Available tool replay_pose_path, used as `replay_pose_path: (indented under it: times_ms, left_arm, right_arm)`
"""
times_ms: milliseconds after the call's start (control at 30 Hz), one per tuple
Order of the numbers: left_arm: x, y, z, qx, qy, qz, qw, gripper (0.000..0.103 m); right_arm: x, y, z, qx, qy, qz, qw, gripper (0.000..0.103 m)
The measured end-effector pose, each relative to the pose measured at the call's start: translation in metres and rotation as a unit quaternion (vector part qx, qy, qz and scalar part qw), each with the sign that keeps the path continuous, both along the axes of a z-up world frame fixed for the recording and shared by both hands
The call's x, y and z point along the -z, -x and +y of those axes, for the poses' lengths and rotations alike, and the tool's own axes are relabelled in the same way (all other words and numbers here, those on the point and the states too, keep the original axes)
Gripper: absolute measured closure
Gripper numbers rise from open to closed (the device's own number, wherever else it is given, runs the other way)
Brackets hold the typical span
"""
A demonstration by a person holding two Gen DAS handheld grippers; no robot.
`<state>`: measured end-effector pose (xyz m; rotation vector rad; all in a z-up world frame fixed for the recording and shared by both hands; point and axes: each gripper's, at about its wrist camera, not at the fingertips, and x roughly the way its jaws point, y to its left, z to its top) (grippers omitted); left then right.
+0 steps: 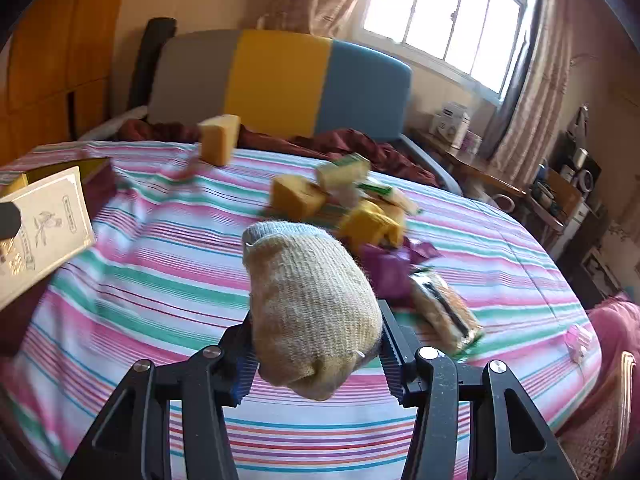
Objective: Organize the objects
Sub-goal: 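Release the box into the tray with the left tool while the right tool carries the sock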
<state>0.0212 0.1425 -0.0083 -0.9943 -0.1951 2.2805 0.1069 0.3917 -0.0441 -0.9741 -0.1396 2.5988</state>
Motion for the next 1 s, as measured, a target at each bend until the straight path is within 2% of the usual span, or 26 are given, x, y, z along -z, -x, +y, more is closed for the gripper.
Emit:
replay_pose_path:
  times_ms: [233,367,500,667,733,867,1000]
  left_arm:
    - [0.004,0.014,-0.062,-0.063,0.03,0.022,0.9973,0.053]
    - [0.019,0.024,-0.095,-0.097,0.05,0.008,0.994,0.053]
    - [0.037,0.032,-0.126,-0.133,0.069,-0.01,0.9887,0.053]
    - [0.053,0.04,-0.156,-0.167,0.075,-0.037,0.9824,0.053]
    - [0.055,0.041,-0.163,-0.179,0.082,-0.034,0.9798,0.053]
    - [0.056,0.045,-0.169,-0.19,0.102,-0.031,0.976,0.053]
    - [0.058,0.046,-0.174,-0.206,0.14,-0.021,0.9682,0.053]
  right_arm:
    - [-0.02,0.006,-0.046,-0.049,0.009,0.017,0.999,0.05]
    - [-0.029,0.011,-0.073,-0.08,0.019,0.024,0.996,0.05]
    - [-0.037,0.02,-0.102,-0.118,0.051,0.031,0.991,0.05]
    - [-0.047,0.033,-0.15,-0.183,0.081,0.039,0.979,0.05]
    - [-0.048,0.041,-0.169,-0.214,0.106,0.032,0.971,0.05]
    - [-0.038,0.057,-0.199,-0.245,0.164,-0.003,0.956,0.05]
    - [-0.024,0.067,-0.225,-0.267,0.173,-0.032,0.947,0.05]
